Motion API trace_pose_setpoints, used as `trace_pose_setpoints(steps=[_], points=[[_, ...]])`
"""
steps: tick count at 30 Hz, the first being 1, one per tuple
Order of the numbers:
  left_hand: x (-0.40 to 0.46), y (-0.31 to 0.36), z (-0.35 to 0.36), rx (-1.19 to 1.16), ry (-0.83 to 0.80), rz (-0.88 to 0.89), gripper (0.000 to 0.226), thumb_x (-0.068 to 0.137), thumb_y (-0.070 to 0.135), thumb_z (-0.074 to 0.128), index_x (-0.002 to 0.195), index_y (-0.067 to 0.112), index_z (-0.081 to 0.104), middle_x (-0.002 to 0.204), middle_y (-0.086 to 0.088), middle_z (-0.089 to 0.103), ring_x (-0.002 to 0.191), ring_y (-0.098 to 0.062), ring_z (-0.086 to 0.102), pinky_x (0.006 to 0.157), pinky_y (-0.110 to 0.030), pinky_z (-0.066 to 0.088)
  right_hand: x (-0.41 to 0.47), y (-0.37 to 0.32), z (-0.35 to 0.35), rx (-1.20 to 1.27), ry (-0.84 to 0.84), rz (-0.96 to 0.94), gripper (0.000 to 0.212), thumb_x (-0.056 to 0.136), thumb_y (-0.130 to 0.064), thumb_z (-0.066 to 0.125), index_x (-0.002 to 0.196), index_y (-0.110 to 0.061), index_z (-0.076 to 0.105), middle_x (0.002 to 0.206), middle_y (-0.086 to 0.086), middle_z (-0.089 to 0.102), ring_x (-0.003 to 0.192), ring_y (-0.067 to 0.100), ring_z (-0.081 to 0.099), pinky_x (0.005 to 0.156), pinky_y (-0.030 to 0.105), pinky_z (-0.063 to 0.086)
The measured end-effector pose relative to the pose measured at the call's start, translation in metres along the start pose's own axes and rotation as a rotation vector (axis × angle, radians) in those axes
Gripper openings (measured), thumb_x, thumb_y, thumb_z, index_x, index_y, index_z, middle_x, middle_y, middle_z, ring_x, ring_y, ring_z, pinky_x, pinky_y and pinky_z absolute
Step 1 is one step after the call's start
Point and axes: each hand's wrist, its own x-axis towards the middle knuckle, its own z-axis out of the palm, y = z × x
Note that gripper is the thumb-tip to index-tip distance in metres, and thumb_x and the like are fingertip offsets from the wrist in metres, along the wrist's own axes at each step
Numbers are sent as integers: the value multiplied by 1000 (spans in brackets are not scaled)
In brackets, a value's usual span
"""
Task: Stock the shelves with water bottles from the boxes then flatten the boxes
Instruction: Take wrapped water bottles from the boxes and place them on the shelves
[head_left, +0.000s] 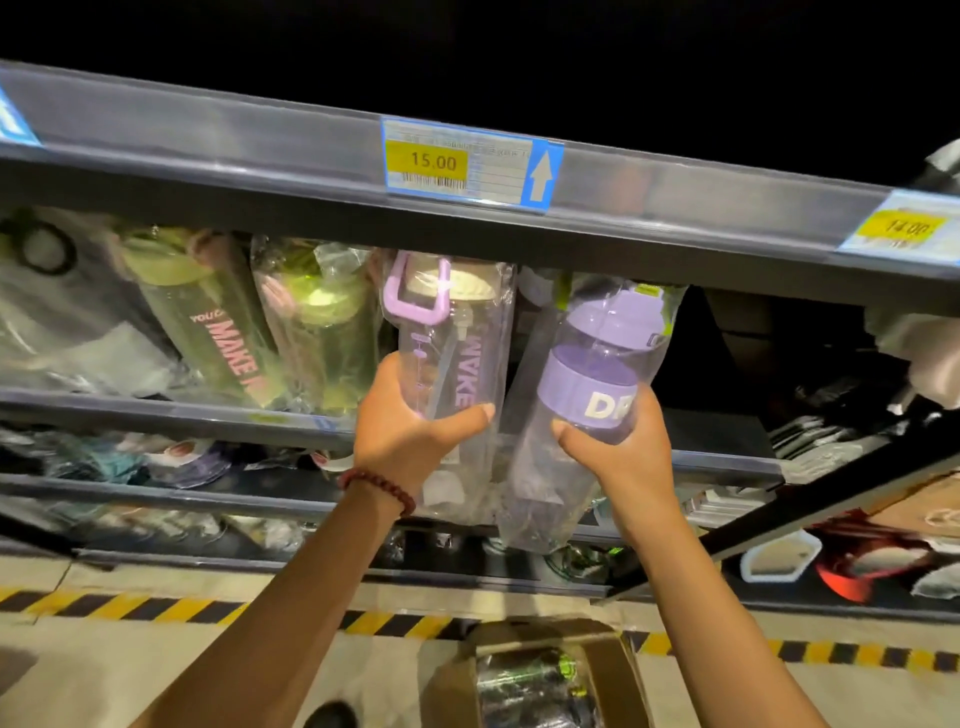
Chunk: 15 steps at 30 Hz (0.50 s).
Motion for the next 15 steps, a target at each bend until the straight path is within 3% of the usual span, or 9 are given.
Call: trace_pose_setpoints(steps=[8, 13, 15], points=[[20, 1, 20, -90, 24, 77, 59, 56, 37, 78, 108, 35, 50, 107, 15, 59, 98, 2, 57, 74, -12, 43, 25, 7, -18, 90, 54, -21, 64, 58, -27, 77, 117, -23, 52, 112, 2, 63, 100, 12, 63, 78, 25, 49], [31, -2, 34, -93, 42, 114, 59, 57, 32, 82, 103, 38, 48, 108, 17, 58, 99, 3, 58, 78, -16, 47, 34, 12, -23, 143, 128, -48, 63, 59, -26, 76, 117, -23, 51, 113, 3, 62, 101, 13, 63, 80, 27, 50], [34, -5, 38, -98, 53, 143, 58, 63, 21, 87, 98, 39, 45, 105, 18, 56, 94, 13, 56, 76, -9, 45, 37, 12, -23, 159, 178, -45, 67, 57, -31, 75, 118, -22, 50, 113, 3, 61, 101, 15, 63, 81, 29, 51]])
